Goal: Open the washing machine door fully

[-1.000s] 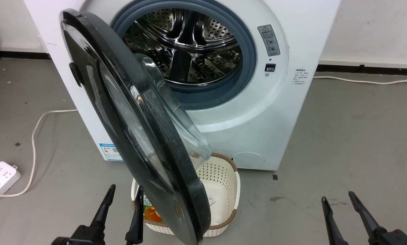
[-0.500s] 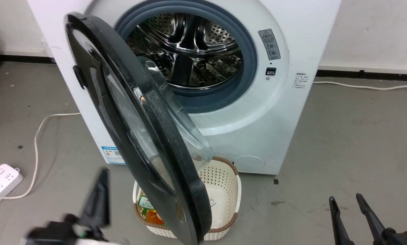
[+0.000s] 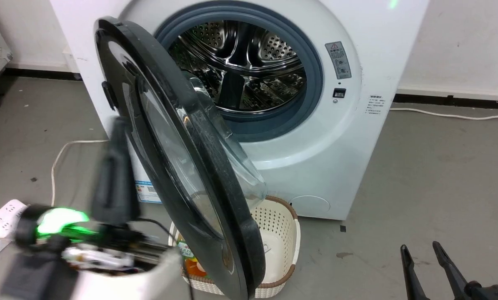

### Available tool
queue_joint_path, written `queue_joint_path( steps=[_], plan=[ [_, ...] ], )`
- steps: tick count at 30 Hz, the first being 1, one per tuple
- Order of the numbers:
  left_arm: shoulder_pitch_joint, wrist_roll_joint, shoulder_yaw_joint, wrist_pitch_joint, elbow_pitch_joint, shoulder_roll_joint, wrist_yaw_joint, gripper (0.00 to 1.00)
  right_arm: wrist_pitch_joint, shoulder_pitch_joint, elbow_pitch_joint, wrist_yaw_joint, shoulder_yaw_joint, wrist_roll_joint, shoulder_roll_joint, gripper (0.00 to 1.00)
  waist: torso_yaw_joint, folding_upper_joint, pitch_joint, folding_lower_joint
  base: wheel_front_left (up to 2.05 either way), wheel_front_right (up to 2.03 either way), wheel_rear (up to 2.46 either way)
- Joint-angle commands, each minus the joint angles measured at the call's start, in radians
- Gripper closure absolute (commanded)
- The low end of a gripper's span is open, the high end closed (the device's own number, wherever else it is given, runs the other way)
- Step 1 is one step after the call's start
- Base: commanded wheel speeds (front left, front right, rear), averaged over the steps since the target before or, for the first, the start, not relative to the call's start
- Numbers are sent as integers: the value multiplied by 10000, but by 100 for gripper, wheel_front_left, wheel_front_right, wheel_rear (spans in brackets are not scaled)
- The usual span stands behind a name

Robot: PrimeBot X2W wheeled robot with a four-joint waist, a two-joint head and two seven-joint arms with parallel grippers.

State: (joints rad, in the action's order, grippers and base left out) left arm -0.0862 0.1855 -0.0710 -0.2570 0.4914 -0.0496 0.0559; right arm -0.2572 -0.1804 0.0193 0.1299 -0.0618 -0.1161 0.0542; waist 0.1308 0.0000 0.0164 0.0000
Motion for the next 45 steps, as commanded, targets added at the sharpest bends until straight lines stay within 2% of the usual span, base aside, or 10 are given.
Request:
queue_joint_path(
  steps=[1, 10, 16, 28, 33, 39, 45],
  plan=[
    [64, -39, -375, 110, -3, -8, 78, 100, -45, 12, 26, 8, 2, -68, -39, 0, 33, 0, 23, 0, 0, 0, 0],
    [731, 191, -2839, 2292, -355, -26, 471, 100, -45, 18, 154, 8, 13, -268, -39, 0, 171, 0, 17, 0, 0, 0, 0],
    [1203, 643, -3882, 2944, -1343, -40, 575, 100, -45, 55, 244, 8, 31, -354, -39, 0, 229, 0, -7, 0, 0, 0, 0],
    [1103, 934, -4266, 2398, -3938, -17, 83, 100, -45, 61, 371, 8, 160, -435, -39, 0, 288, 0, -82, 0, 0, 0, 0],
    [931, 859, -4151, 2041, -4580, -30, -163, 100, -45, 31, 383, 8, 194, -468, -39, 0, 462, 0, -145, 0, 0, 0, 0],
    [1056, 887, -4109, 1801, -4727, -122, -272, 100, -45, -82, 450, 8, 196, -507, -39, 0, 1071, 0, 11, 0, 0, 0, 0],
    [1304, 773, -4176, 1908, -4566, -420, -326, 100, -45, -165, 521, 8, 144, -616, -39, 0, 2082, 0, 224, 0, 0, 0, 0]
  ],
)
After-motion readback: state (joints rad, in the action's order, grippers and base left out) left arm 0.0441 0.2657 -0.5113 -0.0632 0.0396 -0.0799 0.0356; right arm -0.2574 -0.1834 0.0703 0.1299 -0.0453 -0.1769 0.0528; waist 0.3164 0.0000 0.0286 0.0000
